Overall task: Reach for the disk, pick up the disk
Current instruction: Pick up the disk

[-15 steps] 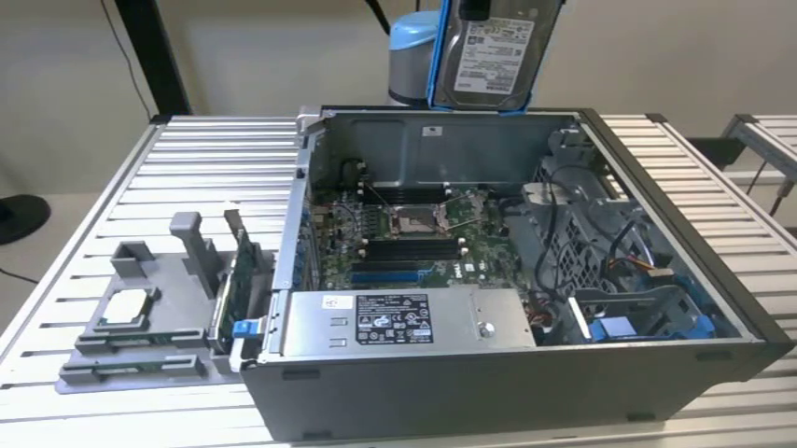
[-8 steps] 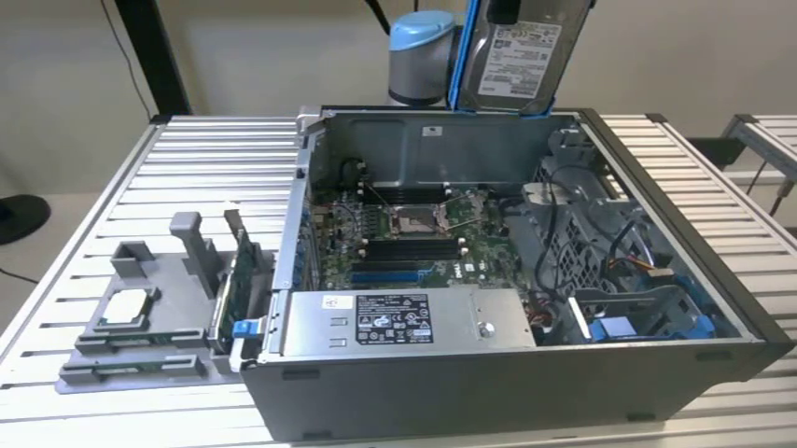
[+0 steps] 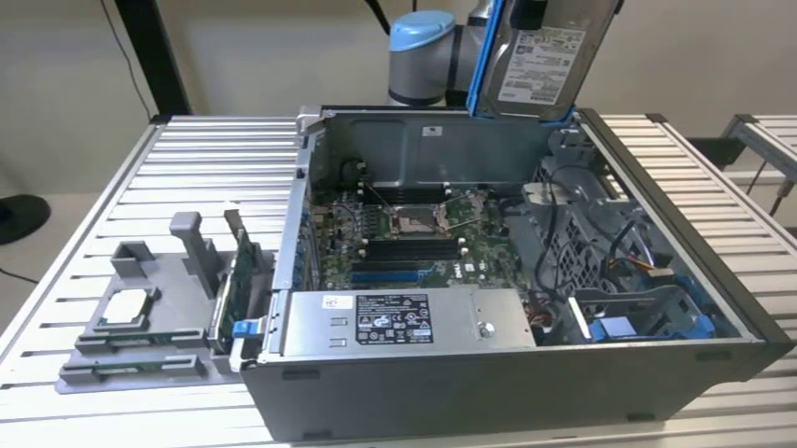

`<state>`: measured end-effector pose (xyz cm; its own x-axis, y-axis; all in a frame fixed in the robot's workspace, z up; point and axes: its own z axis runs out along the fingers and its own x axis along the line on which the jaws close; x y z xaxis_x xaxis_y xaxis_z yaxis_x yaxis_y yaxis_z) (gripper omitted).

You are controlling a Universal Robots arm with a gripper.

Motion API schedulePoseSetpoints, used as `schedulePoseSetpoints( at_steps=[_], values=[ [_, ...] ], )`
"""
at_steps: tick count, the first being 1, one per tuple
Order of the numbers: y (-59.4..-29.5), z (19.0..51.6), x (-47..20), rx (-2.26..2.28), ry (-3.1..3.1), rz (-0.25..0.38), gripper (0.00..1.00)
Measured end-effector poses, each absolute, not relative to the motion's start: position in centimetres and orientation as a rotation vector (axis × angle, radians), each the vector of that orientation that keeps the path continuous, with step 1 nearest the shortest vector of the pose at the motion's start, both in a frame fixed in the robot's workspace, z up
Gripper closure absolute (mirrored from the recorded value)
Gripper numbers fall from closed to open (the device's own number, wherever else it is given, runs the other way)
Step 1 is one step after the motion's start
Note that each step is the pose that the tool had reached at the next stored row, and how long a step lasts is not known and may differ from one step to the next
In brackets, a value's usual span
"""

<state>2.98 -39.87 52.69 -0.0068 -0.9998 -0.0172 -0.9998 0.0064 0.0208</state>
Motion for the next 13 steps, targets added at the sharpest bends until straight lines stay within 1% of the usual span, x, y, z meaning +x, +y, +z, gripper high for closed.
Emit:
schedulePoseSetpoints(
  at_steps=[13],
  values=[
    [-42.4, 52.7, 5.5, 2.207, -2.222, -0.054, 1.0]
  ],
)
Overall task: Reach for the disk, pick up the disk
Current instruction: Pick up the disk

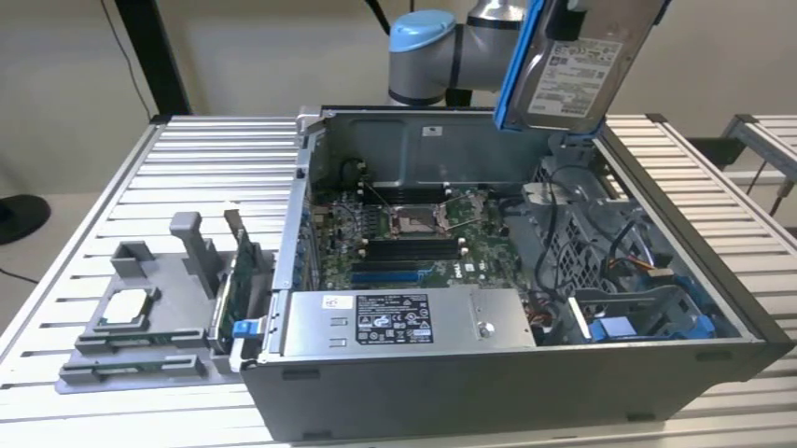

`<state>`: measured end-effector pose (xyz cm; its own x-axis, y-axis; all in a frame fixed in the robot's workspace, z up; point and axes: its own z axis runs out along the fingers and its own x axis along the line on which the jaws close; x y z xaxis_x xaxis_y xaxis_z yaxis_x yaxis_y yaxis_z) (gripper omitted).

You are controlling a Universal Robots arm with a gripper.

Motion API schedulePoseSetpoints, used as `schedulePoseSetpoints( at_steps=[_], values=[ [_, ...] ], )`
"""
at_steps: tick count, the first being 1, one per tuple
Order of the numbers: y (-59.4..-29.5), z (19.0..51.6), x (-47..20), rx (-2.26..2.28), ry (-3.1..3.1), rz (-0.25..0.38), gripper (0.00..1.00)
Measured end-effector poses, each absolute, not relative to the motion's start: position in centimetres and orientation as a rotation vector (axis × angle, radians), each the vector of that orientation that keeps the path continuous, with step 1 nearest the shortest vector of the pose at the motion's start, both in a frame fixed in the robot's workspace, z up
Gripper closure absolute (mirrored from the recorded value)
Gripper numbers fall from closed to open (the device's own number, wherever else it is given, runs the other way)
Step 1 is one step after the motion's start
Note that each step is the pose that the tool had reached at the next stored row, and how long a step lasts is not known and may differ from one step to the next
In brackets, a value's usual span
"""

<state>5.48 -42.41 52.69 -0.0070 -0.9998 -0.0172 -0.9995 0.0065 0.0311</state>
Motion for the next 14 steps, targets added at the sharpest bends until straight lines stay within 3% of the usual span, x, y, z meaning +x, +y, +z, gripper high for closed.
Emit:
schedulePoseSetpoints(
  at_steps=[14],
  values=[
    [-46.2, 52.7, 6.9, 2.204, -2.219, -0.059, 1.0]
  ],
)
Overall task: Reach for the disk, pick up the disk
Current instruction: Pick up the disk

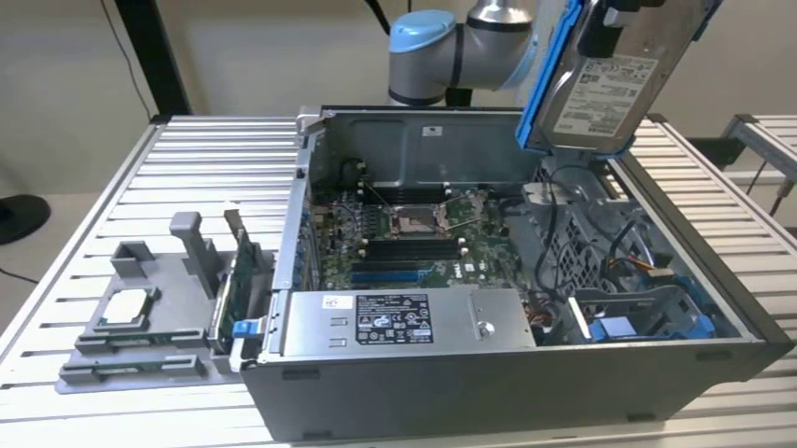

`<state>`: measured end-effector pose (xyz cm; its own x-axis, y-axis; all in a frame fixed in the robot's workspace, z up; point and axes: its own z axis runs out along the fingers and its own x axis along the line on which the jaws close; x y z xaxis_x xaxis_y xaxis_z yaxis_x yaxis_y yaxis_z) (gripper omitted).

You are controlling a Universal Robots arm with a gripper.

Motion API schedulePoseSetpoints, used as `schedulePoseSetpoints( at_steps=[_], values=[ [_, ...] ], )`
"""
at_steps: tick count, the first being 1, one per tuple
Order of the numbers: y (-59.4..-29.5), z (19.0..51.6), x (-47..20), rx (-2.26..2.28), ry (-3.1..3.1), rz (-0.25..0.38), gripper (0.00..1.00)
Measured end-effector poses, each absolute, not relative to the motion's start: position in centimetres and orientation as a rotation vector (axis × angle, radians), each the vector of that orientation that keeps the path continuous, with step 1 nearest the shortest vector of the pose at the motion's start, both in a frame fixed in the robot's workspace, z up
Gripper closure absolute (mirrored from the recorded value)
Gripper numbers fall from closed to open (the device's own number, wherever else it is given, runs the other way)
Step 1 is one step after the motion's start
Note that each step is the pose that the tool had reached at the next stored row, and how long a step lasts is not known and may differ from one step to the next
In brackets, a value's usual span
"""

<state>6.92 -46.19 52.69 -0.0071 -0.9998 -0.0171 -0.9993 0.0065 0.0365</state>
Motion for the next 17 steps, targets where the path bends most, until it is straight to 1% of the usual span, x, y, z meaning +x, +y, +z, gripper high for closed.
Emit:
schedulePoseSetpoints(
  at_steps=[17],
  values=[
    [-51.1, 52.7, 8.2, 2.202, -2.217, -0.063, 1.0]
  ],
)
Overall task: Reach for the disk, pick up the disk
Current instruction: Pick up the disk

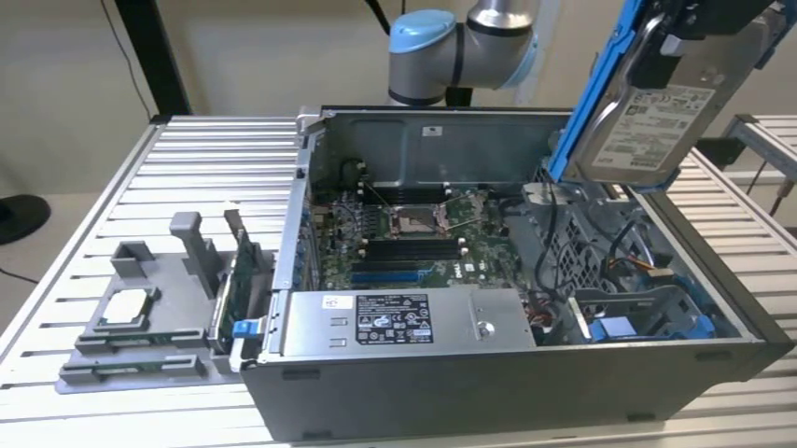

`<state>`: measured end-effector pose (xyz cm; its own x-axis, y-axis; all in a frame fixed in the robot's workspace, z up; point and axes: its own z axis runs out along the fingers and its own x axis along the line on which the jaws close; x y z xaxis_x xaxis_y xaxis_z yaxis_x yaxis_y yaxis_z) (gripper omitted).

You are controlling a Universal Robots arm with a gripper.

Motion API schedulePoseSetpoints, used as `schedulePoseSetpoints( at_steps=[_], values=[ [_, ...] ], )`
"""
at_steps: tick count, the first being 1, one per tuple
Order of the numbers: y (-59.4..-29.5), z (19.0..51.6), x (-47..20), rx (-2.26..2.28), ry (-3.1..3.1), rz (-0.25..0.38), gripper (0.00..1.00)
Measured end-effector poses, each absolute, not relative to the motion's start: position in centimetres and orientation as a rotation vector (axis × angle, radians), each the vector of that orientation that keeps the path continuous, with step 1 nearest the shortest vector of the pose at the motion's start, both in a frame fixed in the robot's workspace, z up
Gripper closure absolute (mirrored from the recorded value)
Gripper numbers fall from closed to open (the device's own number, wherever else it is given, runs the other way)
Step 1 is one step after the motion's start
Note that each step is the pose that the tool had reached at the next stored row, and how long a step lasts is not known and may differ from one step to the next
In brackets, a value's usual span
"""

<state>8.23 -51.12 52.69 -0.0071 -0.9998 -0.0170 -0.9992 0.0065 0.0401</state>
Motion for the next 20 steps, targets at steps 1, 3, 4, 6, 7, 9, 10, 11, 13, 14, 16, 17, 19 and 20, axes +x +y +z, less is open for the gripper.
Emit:
schedulePoseSetpoints(
  at_steps=[1, 3, 4, 6, 7, 9, 10, 11, 13, 14, 16, 17, 19, 20],
  values=[
    [-51.4, 52.7, 8.3, 2.202, -2.217, -0.063, 1.0],
    [-52.0, 52.7, 8.4, 2.202, -2.217, -0.063, 1.0],
    [-52.3, 52.7, 8.5, 2.202, -2.217, -0.063, 1.0],
    [-52.9, 52.7, 8.6, 2.202, -2.217, -0.063, 1.0],
    [-53.2, 52.7, 8.7, 2.202, -2.217, -0.064, 1.0],
    [-53.8, 52.7, 8.8, 2.202, -2.217, -0.064, 1.0],
    [-54.0, 52.7, 8.9, 2.202, -2.217, -0.064, 1.0],
    [-54.3, 52.7, 8.9, 2.202, -2.217, -0.064, 1.0],
    [-54.8, 52.6, 9.0, 2.202, -2.217, -0.064, 1.0],
    [-55.1, 52.6, 9.1, 2.202, -2.217, -0.064, 1.0],
    [-55.6, 52.6, 9.2, 2.201, -2.218, -0.064, 1.0],
    [-55.9, 52.6, 9.2, 2.201, -2.218, -0.064, 1.0],
    [-56.4, 52.5, 9.3, 2.2, -2.219, -0.064, 1.0],
    [-56.6, 52.5, 9.3, 2.2, -2.219, -0.064, 1.0]
  ],
)
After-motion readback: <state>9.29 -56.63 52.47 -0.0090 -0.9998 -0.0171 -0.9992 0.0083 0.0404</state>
